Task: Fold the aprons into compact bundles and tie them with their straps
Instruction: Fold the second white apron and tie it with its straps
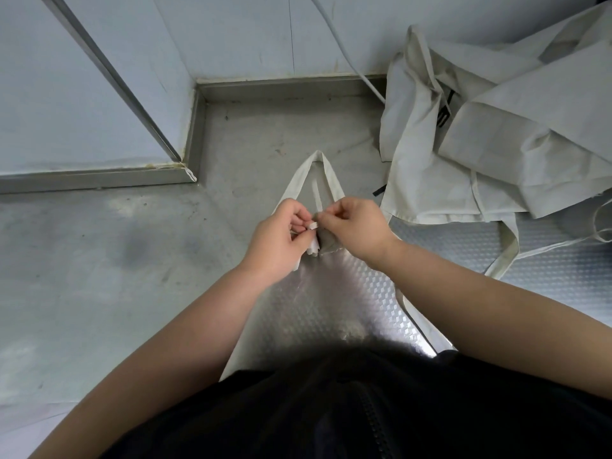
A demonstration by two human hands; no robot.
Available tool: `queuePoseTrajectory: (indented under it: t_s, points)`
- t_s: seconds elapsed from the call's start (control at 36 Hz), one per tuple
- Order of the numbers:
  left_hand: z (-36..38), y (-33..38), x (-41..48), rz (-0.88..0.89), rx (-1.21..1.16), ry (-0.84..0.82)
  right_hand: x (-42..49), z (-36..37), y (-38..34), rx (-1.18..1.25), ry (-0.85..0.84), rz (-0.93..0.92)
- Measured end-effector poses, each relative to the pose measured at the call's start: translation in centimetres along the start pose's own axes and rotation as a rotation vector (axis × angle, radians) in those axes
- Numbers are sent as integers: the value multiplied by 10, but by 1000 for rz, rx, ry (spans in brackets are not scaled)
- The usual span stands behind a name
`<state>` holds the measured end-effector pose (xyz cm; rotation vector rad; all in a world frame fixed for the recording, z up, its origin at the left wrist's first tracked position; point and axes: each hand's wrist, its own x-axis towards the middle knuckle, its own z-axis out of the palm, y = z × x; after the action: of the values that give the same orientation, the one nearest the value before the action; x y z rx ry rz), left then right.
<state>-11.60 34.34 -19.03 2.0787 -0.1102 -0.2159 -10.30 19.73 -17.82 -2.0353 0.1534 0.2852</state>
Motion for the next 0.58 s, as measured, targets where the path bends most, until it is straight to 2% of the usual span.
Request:
queuePoseTrajectory:
  t_s: [0.06,0.19,0.31,0.42,0.58]
  points:
    - [3,-1,-1,11,6,35,0,0,-3,-127,14,-18]
    - [4,-5,-2,34,-26,150,-3,-5,-9,-556,-185,-387]
    - [3,-7,-2,24,-28,160,-2,-6,-7,-577,-162,-442]
    - [9,-7,-6,13,-68,209,-2,-5,-10,-394,-196,-207]
    - [16,-11,-8,16,-41,243,8,-15,-26,-230,-456,105]
